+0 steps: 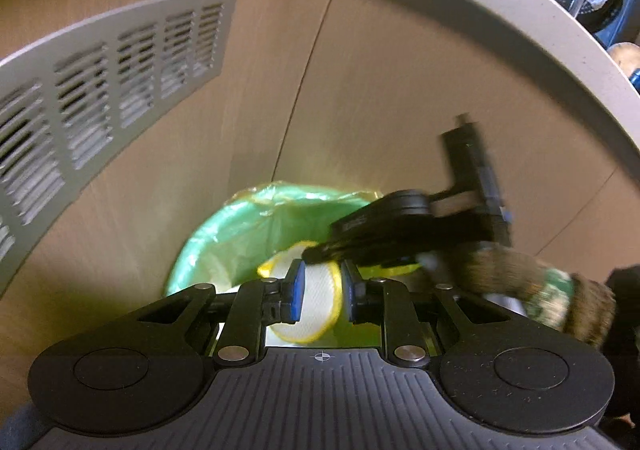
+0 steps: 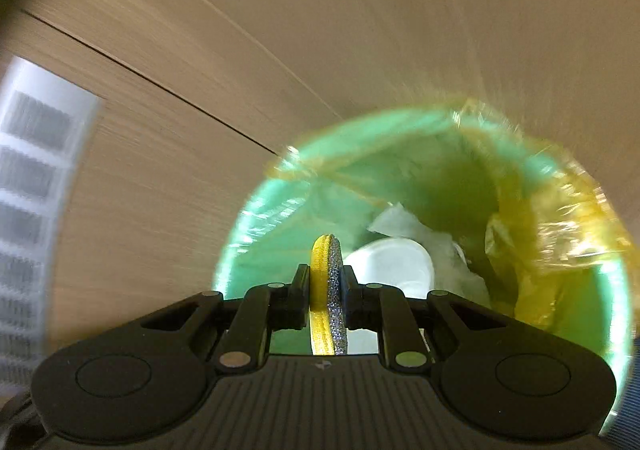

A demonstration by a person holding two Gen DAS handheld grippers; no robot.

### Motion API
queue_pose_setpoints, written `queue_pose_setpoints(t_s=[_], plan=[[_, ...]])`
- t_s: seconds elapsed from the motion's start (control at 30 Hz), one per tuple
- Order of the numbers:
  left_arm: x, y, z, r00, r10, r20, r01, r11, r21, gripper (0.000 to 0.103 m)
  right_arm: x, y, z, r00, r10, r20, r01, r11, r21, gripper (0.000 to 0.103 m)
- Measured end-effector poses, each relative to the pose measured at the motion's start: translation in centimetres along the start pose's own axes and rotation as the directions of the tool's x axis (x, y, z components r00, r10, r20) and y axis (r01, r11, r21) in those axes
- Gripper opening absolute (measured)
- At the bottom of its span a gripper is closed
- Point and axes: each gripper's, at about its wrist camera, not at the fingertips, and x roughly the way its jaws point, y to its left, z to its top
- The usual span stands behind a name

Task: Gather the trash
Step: 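Open the left tool to drop the cup while the right tool drops the scrubber, then raise both tools out of the bin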

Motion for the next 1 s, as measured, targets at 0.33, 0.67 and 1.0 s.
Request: queue_pose_setpoints(t_s=[0.33,0.67,1.0], plan=[[-0.9,1.6,-0.7,0.997,0.078,-0.005,-0.078,0.996,-0.044,0.023,2.6,2.3,-0.5,0.99,-0.123,-0.061,0.125,0.992,0.026,0.018],[-0.4,2.3,-0.8,0.999,0.048,-0.021,-0.049,0.996,-0.073,0.023,-1.0,3.4,-0.9,0.961,-0.277,0.001,0.276,0.958,0.077,0.018],[-2.8,2.6,-1.4,0.998,0.05,0.034,-0.047,0.995,-0.085,0.023,-6.7,5.3,-3.3,0.94,-0.312,0.14,0.308,0.95,0.048,0.028]])
